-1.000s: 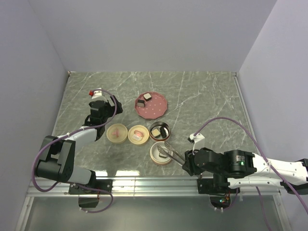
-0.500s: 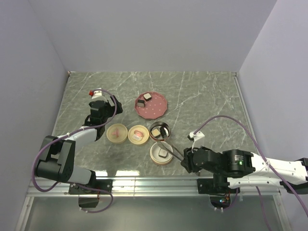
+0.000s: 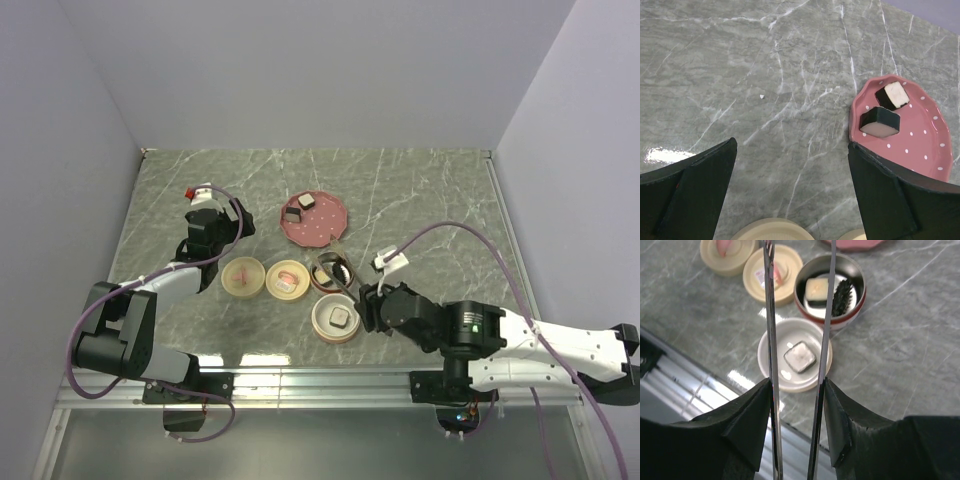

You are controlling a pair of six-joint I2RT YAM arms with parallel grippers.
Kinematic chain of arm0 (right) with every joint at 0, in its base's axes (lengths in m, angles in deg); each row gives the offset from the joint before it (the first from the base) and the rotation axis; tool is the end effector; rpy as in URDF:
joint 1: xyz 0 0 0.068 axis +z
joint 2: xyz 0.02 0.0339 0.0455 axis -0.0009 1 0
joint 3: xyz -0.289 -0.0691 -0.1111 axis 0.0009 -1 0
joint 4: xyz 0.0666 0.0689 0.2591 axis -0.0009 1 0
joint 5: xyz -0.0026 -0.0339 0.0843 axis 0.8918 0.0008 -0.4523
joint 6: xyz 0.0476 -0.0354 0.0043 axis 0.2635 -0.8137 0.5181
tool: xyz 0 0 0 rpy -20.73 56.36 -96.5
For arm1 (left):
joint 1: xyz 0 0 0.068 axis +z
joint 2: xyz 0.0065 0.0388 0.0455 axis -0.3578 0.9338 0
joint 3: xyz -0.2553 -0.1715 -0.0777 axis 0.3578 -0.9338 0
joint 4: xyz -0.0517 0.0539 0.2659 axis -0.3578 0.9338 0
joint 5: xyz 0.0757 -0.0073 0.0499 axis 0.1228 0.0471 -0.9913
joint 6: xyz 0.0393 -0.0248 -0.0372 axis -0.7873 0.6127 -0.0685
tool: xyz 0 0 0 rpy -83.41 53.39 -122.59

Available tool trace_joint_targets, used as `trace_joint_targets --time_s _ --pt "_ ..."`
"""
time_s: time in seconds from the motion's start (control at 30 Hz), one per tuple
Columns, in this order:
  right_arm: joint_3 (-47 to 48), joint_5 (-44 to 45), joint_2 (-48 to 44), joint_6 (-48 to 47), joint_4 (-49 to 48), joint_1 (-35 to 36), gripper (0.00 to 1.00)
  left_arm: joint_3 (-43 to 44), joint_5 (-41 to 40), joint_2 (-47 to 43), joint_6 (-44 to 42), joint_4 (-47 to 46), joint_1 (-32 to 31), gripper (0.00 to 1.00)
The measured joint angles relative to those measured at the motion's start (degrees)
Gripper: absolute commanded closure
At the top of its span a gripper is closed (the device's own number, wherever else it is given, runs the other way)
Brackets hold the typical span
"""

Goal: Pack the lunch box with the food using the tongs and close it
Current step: Pick up the food using the clamp

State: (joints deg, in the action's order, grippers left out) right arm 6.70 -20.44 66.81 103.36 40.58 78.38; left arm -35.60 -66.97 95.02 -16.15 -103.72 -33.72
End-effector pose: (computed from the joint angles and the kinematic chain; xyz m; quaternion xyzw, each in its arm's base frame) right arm 0.0538 0.1413 0.3396 -0.2191 0.8394 0.1972 0.4566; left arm 0.2940 -0.0600 0.2290 -0.1408 0.8025 -0.1390 0.5629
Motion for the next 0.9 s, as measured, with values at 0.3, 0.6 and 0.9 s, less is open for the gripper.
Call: trace_joint_targets --time_s 0.3,0.6,0.9 --pt "0.0 -4.0 6.4 -6.2 -12.2 -11.8 0.47 0.0 0.2 0.0 0.0 0.0 0.0 0.0" --pt "0.0 -12.1 16.8 -13.5 -22.9 -26.4 0.47 0.0 0.6 0.0 0.1 0.0 0.6 0.01" --pt "5.6 -20.6 29.9 -19.4 -30.5 -34.0 0.48 0.0 0.6 0.9 0.1 -0.1 0.6 0.0"
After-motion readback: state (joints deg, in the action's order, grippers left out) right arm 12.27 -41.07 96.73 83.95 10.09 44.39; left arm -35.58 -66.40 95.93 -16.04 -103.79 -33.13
